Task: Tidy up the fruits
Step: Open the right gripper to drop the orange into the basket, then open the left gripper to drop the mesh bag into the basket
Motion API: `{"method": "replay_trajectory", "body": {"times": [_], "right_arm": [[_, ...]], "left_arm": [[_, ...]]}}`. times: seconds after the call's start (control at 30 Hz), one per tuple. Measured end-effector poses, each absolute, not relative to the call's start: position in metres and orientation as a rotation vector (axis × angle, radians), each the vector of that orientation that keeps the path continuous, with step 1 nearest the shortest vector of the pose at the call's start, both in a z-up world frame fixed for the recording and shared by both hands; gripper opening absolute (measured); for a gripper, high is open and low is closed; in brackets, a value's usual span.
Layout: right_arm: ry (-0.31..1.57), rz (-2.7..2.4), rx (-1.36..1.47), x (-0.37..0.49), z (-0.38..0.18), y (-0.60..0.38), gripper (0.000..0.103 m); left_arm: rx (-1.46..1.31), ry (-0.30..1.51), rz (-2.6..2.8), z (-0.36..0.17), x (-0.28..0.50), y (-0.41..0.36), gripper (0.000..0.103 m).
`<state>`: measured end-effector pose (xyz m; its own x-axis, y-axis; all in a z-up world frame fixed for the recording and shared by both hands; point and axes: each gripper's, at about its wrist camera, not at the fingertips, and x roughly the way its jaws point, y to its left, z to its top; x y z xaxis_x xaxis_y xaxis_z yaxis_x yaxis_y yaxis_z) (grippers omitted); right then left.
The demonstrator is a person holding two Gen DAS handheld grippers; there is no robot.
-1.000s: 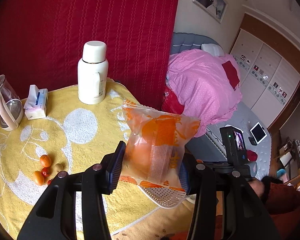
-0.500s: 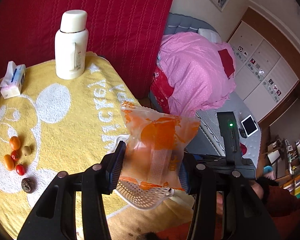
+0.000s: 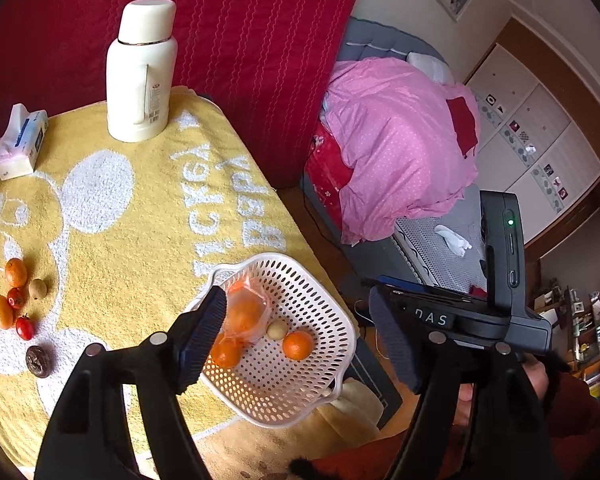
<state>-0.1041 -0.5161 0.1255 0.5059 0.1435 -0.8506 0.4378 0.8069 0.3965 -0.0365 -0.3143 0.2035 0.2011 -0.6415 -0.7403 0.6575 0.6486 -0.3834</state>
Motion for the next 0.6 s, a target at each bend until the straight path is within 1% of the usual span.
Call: {"method": "replay_trajectory", "body": {"times": [0.07, 0.23, 0.33, 0.6], "right_arm": [[1.045, -0.191, 0.638, -0.101, 0.125, -0.516, 0.067], [1.049, -0.167, 0.627, -0.089, 0.124, -0.507, 0.067], [1.057, -0.137, 0.61, -0.08, 0.124, -0.496, 0.067], [1.076, -0.058, 0.527, -0.049, 0.126, -0.451, 0.067]], "left_arm": [[0.009, 1.024, -0.889, 0.205, -0.034, -0.31, 0.079], [-0.018, 1.021, -0.834, 0.205, -0.024, -0.293, 0.08], [-0.031, 1.011, -0.795, 0.205, -0.018, -0.279, 0.083], [-0.056, 0.984, -0.668, 0.207, -0.006, -0.23, 0.084]]}}
